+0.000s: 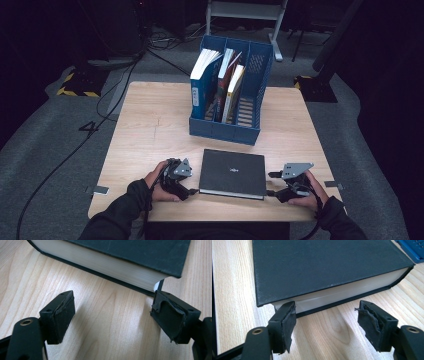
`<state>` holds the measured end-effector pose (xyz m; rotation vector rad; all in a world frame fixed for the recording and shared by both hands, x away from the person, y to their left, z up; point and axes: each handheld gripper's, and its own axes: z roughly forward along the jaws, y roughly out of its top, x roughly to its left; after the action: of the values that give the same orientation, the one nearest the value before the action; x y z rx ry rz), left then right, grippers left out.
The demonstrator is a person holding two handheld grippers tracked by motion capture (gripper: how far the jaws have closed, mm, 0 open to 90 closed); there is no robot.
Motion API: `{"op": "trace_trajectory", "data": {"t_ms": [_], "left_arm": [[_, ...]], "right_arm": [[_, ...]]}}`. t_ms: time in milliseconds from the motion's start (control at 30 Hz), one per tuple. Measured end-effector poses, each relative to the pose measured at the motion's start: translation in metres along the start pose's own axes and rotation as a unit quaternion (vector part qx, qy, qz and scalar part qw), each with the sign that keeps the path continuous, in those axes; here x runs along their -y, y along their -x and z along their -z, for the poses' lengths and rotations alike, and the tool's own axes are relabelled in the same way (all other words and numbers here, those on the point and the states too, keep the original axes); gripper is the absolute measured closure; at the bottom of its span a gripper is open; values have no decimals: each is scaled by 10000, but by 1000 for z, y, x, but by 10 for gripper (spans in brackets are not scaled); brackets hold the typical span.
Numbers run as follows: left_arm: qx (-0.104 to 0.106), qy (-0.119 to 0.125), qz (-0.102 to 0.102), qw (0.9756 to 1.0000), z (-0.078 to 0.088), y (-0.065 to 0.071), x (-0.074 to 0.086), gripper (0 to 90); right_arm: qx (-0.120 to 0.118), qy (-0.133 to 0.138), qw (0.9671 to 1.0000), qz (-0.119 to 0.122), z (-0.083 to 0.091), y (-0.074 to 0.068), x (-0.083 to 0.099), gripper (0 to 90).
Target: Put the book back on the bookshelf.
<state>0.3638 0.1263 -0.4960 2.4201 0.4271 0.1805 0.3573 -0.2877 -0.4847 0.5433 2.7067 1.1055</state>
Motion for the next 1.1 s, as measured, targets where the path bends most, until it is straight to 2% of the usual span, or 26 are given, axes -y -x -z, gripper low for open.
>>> {"op": "trace_trajectory", "data": {"t_ms": [167,233,333,467,500,567,600,667,700,733,800,833,900,967,1033,1100], "left_arm": [[-20,-67,-64,10000,5,-3,1,207],[78,75,-51,9999,10,-2,0,213],[73,302,-76,9995,20,4,-6,194],[147,709,-171,9972,33,18,-21,195],[147,709,-171,9972,33,18,-21,195],[76,801,-268,9964,36,26,-31,194],[98,893,-355,9953,36,33,-41,191],[166,942,-424,9945,34,39,-49,192],[229,943,-473,9942,32,44,-54,192],[158,889,-564,9943,29,48,-59,192],[102,825,-618,9946,25,54,-65,192],[136,813,-655,9944,23,56,-68,192],[-21,702,-736,9948,15,62,-78,208],[-95,563,-704,9959,6,66,-86,219],[-126,524,-767,9956,-1,67,-90,207],[-219,479,-712,9961,-5,68,-93,210]], "right_arm": [[43,191,9998,-48,2,0,-4,317],[62,167,9998,-6,2,0,-5,316],[87,225,9997,-32,2,0,-5,313],[119,352,9993,-66,5,0,-7,311],[119,352,9993,-66,5,0,-7,311],[115,365,9992,-83,5,0,-8,309],[125,367,9992,-80,5,0,-8,306],[145,418,9990,-75,5,0,-9,307],[156,427,9989,-83,6,0,-10,308],[156,436,9989,-96,6,0,-10,310],[160,464,9988,-92,5,-1,-11,310],[165,461,9988,-83,5,-1,-12,310],[184,472,9987,-52,5,-1,-14,311],[225,528,9983,-58,6,-2,-16,312],[230,568,9981,-78,6,-2,-16,308],[252,552,9981,-58,6,-2,-16,307]]}}
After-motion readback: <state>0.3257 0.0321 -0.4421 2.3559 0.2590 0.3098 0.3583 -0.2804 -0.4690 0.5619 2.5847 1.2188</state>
